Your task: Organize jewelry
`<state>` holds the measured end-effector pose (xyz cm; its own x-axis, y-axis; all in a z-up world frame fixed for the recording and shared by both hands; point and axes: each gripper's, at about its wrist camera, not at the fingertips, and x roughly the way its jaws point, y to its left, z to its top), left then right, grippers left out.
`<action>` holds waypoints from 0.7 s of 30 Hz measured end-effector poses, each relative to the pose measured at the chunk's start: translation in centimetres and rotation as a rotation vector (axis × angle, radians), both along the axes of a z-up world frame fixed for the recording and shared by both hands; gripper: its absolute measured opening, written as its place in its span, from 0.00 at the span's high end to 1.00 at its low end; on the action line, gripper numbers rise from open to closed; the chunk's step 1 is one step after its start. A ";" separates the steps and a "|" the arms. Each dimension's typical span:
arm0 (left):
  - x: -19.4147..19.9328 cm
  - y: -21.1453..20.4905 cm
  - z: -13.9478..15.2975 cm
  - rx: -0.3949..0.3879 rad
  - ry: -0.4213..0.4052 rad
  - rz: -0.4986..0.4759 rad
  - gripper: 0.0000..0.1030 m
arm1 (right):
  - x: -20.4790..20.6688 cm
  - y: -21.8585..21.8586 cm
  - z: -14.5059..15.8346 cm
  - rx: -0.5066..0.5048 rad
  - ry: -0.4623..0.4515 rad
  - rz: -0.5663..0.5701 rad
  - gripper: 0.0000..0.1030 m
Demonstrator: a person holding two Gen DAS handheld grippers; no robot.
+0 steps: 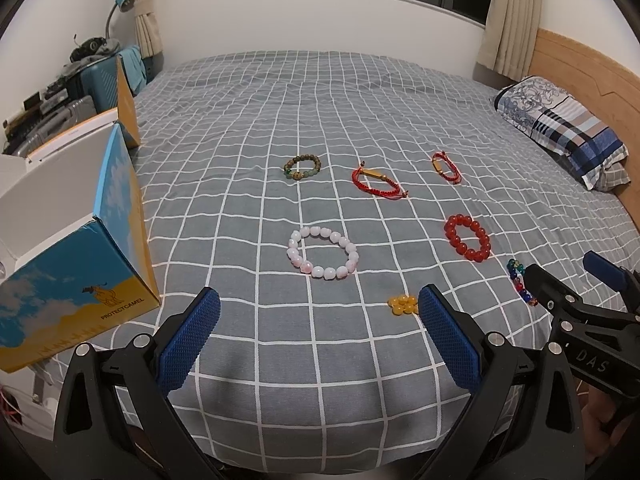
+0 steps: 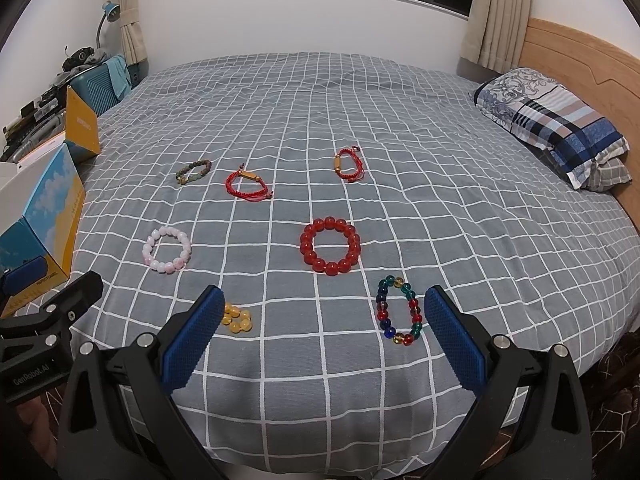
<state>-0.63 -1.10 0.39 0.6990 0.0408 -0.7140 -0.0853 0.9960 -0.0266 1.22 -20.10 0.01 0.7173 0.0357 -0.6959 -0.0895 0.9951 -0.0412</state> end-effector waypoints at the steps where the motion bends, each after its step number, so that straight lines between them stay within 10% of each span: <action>1: 0.0 0.0 0.0 0.001 0.001 0.004 0.06 | 0.0 0.0 0.0 0.000 0.000 0.001 0.07; 21: 1.0 -0.3 0.0 0.001 0.015 -0.001 0.05 | 0.2 0.1 1.0 -0.023 -0.015 0.001 0.07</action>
